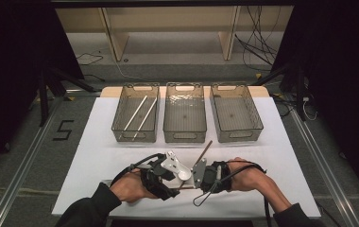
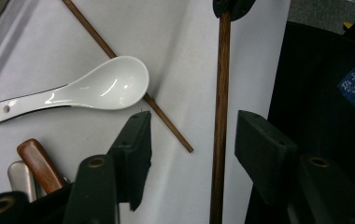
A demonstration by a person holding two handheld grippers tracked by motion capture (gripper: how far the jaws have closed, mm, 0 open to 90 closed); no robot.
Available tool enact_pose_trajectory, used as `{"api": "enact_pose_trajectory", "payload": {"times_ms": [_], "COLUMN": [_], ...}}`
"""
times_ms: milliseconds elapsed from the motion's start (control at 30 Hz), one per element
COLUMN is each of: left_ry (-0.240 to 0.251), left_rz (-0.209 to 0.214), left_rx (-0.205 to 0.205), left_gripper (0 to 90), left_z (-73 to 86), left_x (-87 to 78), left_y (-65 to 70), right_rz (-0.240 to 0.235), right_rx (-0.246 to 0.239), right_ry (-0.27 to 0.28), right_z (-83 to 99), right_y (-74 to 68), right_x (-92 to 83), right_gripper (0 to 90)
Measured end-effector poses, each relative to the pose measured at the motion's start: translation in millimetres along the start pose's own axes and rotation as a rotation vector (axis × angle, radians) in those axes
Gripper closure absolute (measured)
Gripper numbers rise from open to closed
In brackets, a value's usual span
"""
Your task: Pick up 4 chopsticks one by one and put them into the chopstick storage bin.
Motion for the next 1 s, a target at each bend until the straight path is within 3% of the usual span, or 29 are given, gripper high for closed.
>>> {"api": "enact_pose_trajectory", "payload": {"times_ms": [67,100,333,367,833,1000], "left_ry": [-0.003,-0.004,-0.024,-0.028,-0.054,-0.063], "left_rz": [0.008,0.010,0.029,0.029,0.090,0.095], "left_rx": [0.005,0.008,0.027,0.032,0.054,0.060], "left_gripper": [50.1,51.6,59.9,61.7,82.9,84.2], "left_z": [0.0,-0.2,1.0,1.2,2.3,3.6], "left_x": [0.5,0.7,5.2,5.6,8.7,7.9], "left_y": [0.5,0.6,2.8,3.2,10.8,10.3], "right_rz": [0.003,0.005,0.002,0.004,0.011,0.008], "right_rx": [-0.032,-0.008,-0.021,-0.047,-0.064,-0.068], "right_ry": [-0.010,0.003,-0.004,-0.011,-0.016,-0.015], "right_z": [1.1,-0.6,-1.5,-0.6,-0.8,-1.2], "right_y": [1.9,0.3,-1.3,0.3,-0.6,-1.6], "right_x": [-0.7,0.1,0.9,0.9,2.2,1.4], "right_gripper": [85.2,85.2,85.2,85.2,85.2,85.0]}}
Point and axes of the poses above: each handheld gripper's, and its own axes: x roughly forward along the jaws, z roughly out of its underside, y roughly to its right, the point moved 8 cm from there along x, roughly forward along the jaws, and after that the axes turned 1 degree about -y, right-handed, at the moved point
